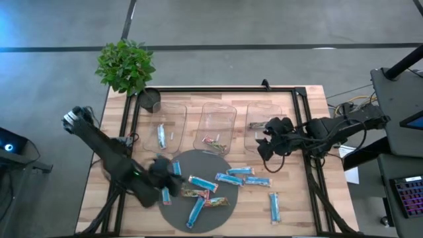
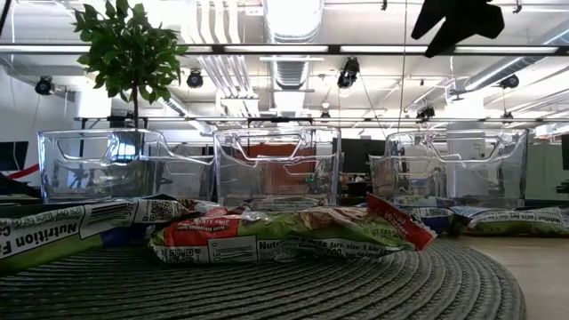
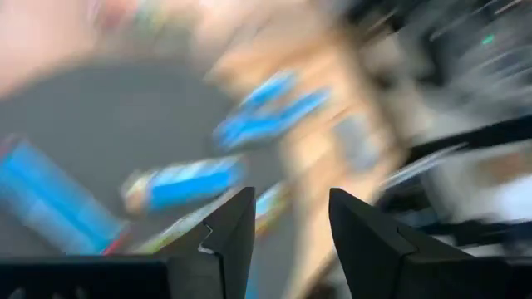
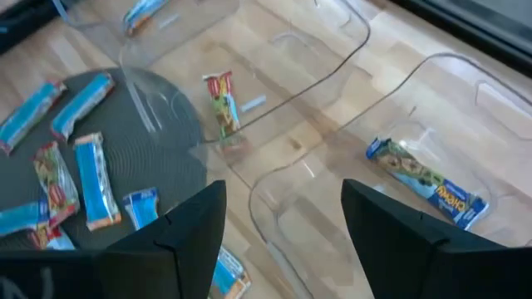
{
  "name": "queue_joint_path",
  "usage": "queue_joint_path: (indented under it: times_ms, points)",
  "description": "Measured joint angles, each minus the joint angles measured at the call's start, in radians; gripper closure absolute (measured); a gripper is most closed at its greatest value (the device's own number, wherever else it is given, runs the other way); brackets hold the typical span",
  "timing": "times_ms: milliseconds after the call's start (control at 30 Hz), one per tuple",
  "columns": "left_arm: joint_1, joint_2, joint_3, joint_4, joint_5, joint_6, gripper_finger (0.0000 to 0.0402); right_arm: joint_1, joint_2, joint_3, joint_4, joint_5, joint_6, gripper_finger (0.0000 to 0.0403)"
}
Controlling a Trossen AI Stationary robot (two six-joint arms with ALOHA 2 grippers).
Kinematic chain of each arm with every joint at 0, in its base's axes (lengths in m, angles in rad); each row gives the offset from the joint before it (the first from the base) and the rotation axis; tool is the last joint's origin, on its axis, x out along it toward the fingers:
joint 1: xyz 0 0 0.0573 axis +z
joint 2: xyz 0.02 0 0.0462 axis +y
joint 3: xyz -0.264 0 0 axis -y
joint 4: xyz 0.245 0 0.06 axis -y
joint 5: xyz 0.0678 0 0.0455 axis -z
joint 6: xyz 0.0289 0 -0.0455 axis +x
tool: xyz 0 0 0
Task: Pick and place Granola Bars by type
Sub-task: Put the red granola bar into the middle transparent bin
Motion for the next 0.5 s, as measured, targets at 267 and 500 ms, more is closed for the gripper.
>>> queue_joint_path:
  times_ms: [267,500]
  points:
    - [0.028,-0.168,0.038,-0.041,-0.260,0.243,0.0264,0.000,0.030,0.000,0.002,-0.006,0.003,0.0175]
    - [0.050,-0.167,-0.059,-0.111,0.054,0.072,0.0264,0.000,0.035,-0.003,0.002,-0.087,0.007,0.0175]
